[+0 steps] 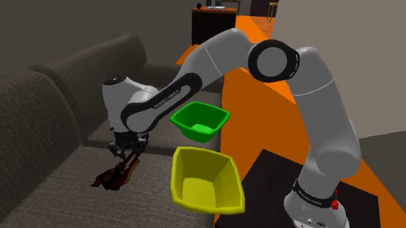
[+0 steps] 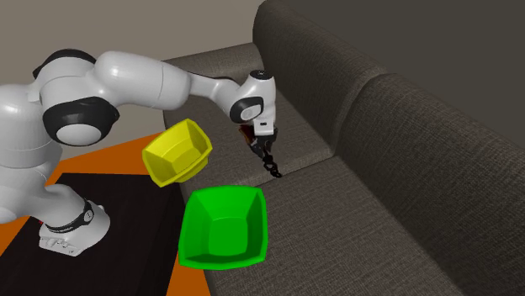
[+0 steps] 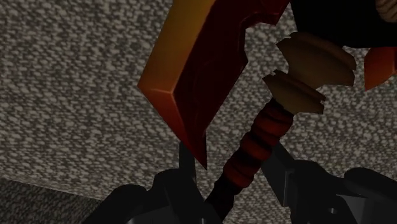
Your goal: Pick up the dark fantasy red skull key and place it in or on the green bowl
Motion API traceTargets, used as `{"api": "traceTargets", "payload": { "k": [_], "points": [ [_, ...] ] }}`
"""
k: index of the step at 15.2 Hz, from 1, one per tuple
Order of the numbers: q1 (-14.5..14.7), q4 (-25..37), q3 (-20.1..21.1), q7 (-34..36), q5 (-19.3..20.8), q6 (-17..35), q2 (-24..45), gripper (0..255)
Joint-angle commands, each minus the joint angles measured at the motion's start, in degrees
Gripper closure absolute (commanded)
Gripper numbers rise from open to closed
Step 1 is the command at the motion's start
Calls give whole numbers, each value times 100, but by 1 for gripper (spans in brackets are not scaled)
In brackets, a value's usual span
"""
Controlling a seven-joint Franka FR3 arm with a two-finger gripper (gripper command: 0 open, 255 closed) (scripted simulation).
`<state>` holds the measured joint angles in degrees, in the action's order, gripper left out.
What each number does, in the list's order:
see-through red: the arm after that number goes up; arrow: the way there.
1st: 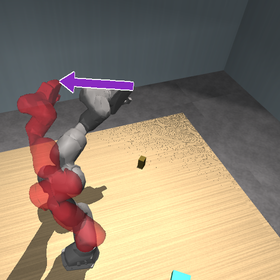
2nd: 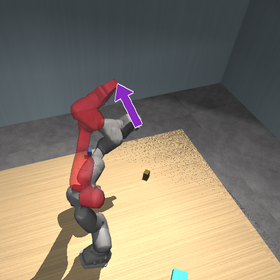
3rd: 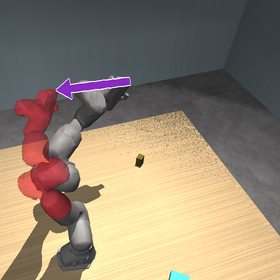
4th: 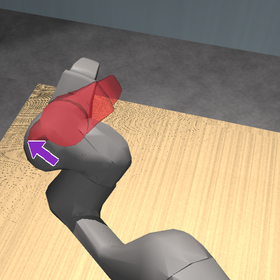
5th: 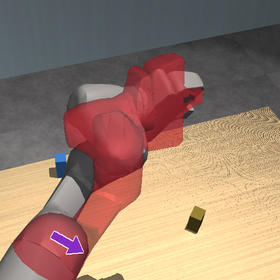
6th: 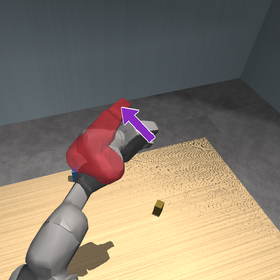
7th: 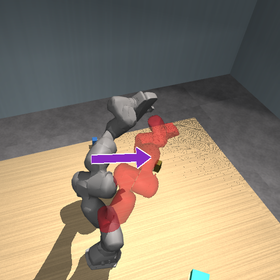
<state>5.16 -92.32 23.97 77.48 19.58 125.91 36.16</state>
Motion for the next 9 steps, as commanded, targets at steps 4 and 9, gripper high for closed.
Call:
{"api": "traceTargets", "payload": {
  "k": [4,9],
  "points": [
    [-44,46,70,-63,-99,-242,-209,255],
    [-75,163,132,-129,-196,-526,-389,255]
  ]
}}
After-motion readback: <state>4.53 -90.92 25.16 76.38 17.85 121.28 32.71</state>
